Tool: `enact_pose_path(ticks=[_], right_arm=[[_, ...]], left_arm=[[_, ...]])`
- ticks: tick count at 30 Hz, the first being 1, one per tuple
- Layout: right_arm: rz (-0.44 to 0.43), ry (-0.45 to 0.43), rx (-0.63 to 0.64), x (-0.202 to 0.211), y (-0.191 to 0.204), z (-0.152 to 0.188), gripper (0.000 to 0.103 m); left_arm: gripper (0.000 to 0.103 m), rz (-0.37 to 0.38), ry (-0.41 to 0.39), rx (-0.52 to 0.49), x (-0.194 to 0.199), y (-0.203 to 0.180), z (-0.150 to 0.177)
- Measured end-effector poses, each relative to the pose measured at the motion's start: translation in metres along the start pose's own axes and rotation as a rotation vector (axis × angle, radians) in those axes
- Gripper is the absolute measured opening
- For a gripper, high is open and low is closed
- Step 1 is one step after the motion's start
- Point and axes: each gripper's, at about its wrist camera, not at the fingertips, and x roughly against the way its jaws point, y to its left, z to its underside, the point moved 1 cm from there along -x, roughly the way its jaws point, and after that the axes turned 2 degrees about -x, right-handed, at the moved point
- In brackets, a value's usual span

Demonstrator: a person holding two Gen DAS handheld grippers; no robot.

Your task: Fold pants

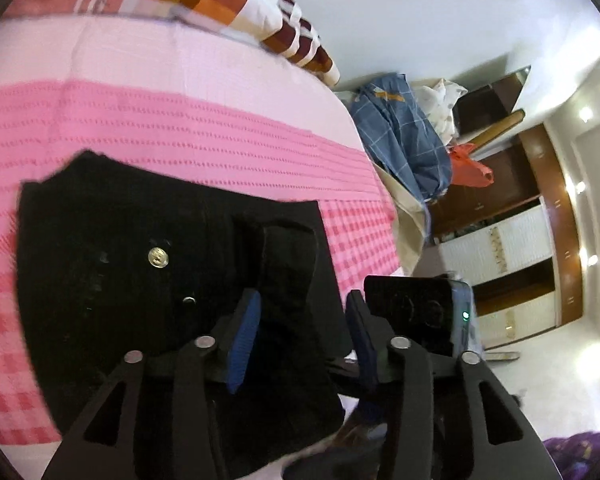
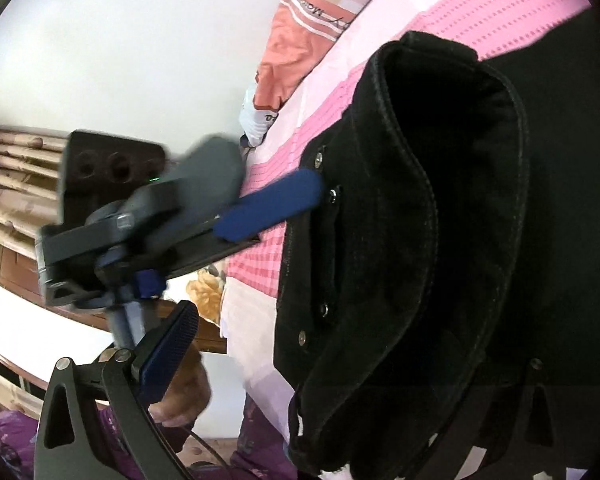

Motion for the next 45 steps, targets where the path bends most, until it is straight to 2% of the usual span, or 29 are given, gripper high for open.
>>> enact_pose_path(ticks=[2, 3, 4, 5, 6, 7, 9, 17, 20, 26, 31, 36, 41, 45], right_arm=[[0.035, 0.001, 0.015, -0.002, 0.001, 0.000, 0.100], [0.058, 0.003, 0.032, -0.003, 0.004, 0.000, 0.092], [0.090, 0.004, 0.054, -0.005, 0.007, 0.001, 0.075], [0.133, 0.005, 0.077, -0.006, 0.009, 0.001, 0.063], [0.191, 0.012, 0.093, -0.009, 0.010, 0.002, 0.039], [0.225, 0.017, 0.092, -0.009, 0.009, 0.002, 0.027], [0.220, 0.005, 0.059, -0.003, 0.003, 0.000, 0.024], [0.239, -0.068, 0.138, 0.038, 0.030, -0.012, 0.021], [0.263, -0.110, 0.119, 0.066, 0.013, -0.018, 0.021], [0.246, -0.173, -0.037, 0.105, -0.045, -0.015, 0.021], [0.206, -0.181, -0.064, 0.101, -0.054, -0.012, 0.021], [0.213, -0.195, -0.046, 0.108, -0.048, -0.011, 0.020], [0.184, -0.188, -0.085, 0.110, -0.069, -0.008, 0.019], [0.154, -0.169, -0.090, 0.114, -0.067, -0.011, 0.024]], left_arm=[[0.058, -0.056, -0.040, -0.026, 0.013, 0.000, 0.006], [0.060, -0.075, -0.053, -0.029, 0.019, 0.002, 0.008], [0.065, -0.097, -0.062, -0.028, 0.023, 0.004, 0.011], [0.067, -0.123, -0.075, -0.021, 0.030, 0.009, 0.016], [0.067, -0.137, -0.085, -0.013, 0.034, 0.013, 0.019], [0.067, -0.150, -0.096, -0.004, 0.038, 0.017, 0.023], [0.067, -0.192, -0.113, 0.011, 0.045, 0.026, 0.030], [0.068, -0.335, -0.151, 0.003, 0.056, 0.041, 0.045], [0.069, -0.340, -0.145, 0.004, 0.055, 0.044, 0.048], [0.070, -0.350, -0.102, -0.008, 0.036, 0.045, 0.051], [0.070, -0.352, -0.071, -0.009, 0.022, 0.046, 0.056], [0.070, -0.356, -0.060, -0.013, 0.013, 0.044, 0.059], [0.070, -0.394, -0.061, -0.036, 0.007, 0.045, 0.058], [0.070, -0.399, -0.070, -0.029, 0.008, 0.051, 0.061]])
